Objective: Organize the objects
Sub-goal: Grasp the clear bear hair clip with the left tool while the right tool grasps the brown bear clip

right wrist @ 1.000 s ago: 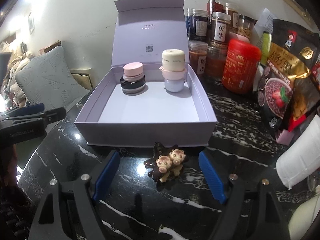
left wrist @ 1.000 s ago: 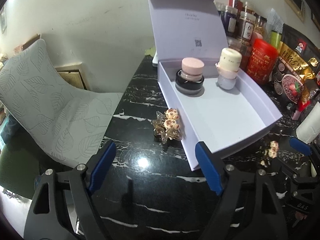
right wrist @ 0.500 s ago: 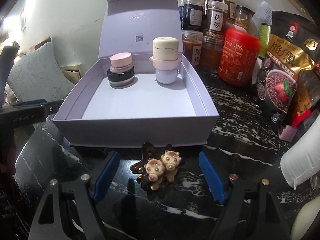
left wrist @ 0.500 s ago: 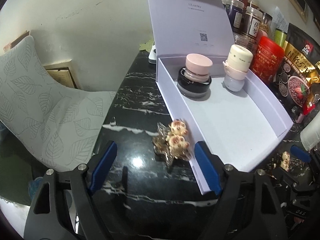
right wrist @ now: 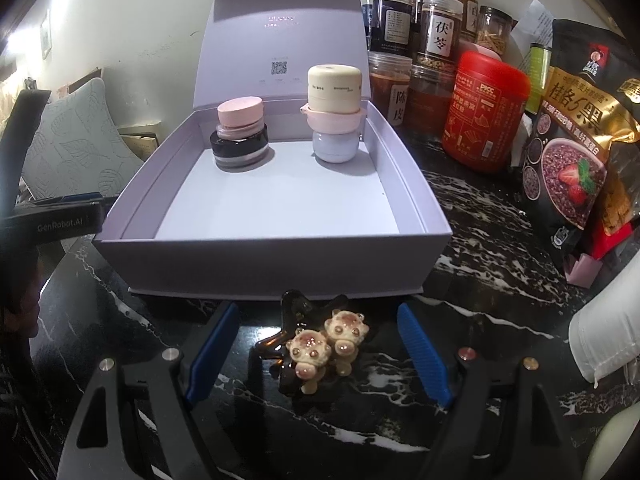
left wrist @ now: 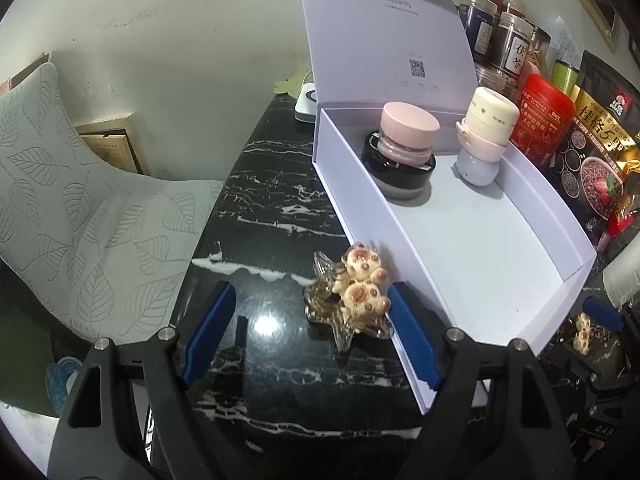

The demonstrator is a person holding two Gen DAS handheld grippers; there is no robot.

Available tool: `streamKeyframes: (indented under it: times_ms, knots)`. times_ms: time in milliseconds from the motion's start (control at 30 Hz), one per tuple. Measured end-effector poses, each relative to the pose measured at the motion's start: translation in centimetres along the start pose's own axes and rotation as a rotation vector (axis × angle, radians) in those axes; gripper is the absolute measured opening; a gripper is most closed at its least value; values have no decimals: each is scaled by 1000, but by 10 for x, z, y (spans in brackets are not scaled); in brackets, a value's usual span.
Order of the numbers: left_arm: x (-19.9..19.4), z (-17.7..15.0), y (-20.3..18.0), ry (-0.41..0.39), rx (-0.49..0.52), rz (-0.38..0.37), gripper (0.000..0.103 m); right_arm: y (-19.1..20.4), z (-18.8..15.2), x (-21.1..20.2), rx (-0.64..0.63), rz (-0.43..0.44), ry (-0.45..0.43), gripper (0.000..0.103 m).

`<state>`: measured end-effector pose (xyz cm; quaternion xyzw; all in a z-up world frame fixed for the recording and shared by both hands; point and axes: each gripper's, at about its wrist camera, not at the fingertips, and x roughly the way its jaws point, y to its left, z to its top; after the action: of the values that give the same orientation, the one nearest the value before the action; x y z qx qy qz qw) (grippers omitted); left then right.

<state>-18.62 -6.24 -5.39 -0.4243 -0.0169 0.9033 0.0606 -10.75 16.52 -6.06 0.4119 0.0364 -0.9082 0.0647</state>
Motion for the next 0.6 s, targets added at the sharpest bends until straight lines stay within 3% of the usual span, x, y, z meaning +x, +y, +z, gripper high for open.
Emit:
streamKeyframes:
  times_ms: [100, 200, 433, 600]
  knots:
    - [1, 1, -1, -5, 0, -31, 60, -2, -1, 2, 8, -3, 8, 82]
    - [-1, 0, -7, -12, 27, -22, 52, -5, -2, 2, 24, 10, 13, 82]
    - [-3, -3, -9, -4, 23, -43, 41, -7, -3, 0, 17, 13, 7, 52]
    - [-8, -8, -13, -1, 30, -42, 41, -8, -9, -5, 5, 31, 15, 52]
